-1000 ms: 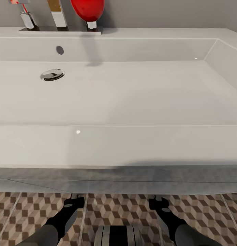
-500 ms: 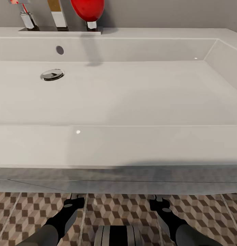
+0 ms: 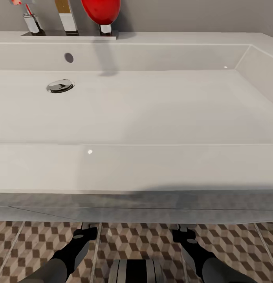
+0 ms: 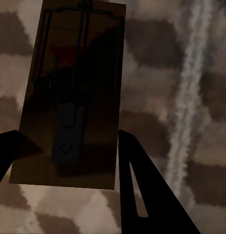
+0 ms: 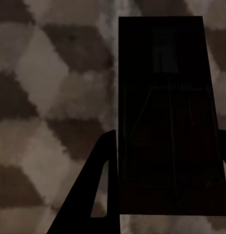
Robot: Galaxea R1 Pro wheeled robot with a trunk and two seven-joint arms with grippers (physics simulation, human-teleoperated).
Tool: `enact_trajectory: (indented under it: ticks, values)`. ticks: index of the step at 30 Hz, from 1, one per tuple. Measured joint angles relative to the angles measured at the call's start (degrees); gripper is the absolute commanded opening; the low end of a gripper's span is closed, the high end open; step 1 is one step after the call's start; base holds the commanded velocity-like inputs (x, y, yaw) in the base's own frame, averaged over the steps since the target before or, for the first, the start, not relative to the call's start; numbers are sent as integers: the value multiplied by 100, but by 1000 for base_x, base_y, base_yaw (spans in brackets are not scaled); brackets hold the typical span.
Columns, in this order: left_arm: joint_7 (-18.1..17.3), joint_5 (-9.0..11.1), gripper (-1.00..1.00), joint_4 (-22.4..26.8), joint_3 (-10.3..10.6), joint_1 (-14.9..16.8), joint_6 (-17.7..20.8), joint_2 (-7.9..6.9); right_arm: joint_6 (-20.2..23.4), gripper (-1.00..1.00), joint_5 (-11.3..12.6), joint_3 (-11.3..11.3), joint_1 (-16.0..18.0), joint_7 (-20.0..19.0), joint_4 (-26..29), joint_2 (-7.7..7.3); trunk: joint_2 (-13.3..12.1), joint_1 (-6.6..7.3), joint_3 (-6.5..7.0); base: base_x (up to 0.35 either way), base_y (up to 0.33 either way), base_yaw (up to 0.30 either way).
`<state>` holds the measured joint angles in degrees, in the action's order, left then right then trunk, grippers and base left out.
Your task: Take the four mousetraps from the cabinet in the bathroom and place them on the bathroom floor. Make sure all four end up on the same floor surface, and ensure that at least two of them are either under or directly next to the same bathroom sink.
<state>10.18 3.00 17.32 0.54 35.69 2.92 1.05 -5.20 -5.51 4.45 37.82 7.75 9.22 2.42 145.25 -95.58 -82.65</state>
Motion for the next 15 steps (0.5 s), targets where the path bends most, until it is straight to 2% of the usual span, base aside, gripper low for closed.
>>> enact_trajectory:
  ticks: [15]
  values:
    - [0, 4, -100, -37, 0, 0, 143, 0, 81, -100, -4, 0, 12, 1, -2, 1, 0, 0, 0, 0, 0, 0]
